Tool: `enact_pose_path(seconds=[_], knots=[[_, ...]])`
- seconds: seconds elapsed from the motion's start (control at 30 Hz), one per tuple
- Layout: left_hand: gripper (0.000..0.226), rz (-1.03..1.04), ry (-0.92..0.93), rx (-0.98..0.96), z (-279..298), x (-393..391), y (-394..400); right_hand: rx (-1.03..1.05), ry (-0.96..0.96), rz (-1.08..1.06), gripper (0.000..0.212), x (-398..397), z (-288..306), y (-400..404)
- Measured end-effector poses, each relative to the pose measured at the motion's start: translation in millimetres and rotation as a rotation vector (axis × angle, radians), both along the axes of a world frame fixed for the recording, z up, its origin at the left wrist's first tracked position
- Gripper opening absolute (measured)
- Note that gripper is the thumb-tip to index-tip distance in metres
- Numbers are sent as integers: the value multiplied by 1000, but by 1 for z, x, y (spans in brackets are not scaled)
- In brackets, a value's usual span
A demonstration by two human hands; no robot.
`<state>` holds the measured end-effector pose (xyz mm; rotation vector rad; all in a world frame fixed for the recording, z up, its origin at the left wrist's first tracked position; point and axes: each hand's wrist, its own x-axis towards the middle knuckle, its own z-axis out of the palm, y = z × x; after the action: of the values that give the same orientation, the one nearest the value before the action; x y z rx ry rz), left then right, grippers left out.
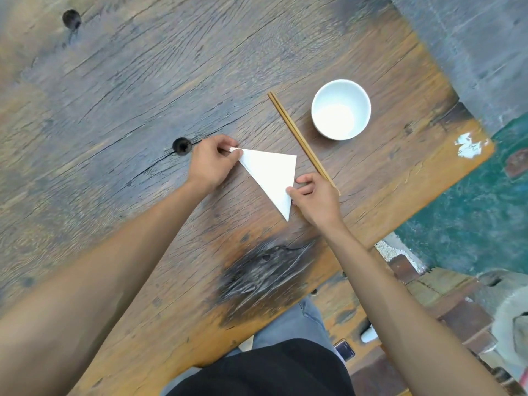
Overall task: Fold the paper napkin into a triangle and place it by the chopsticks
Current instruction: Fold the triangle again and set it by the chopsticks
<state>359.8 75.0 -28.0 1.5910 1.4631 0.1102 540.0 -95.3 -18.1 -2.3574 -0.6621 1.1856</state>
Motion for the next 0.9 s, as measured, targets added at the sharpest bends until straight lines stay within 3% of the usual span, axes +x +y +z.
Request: enact_pose_path(seconds=[0.07, 0.17, 0.23, 0.33, 0.57, 0.9], knots=[[24, -111, 137, 228, 4, -2, -9, -22, -88, 22, 29, -3, 6, -1], [28, -314, 137, 462, 9, -3, -30, 44, -344, 161, 28, -11, 15, -6], [37, -491, 112, 515, 6, 0, -46, 138, -462, 286, 35, -18, 16, -7], [56, -648, 124, 459, -3, 4, -66, 171, -494, 435, 54, -27, 8, -3], [70, -648, 257, 407, -29, -1, -73, 122, -515, 601, 67, -42, -30, -4], [69, -598, 334, 480, -49, -10, -70, 102, -645, 620, 72, -44, -47, -9]])
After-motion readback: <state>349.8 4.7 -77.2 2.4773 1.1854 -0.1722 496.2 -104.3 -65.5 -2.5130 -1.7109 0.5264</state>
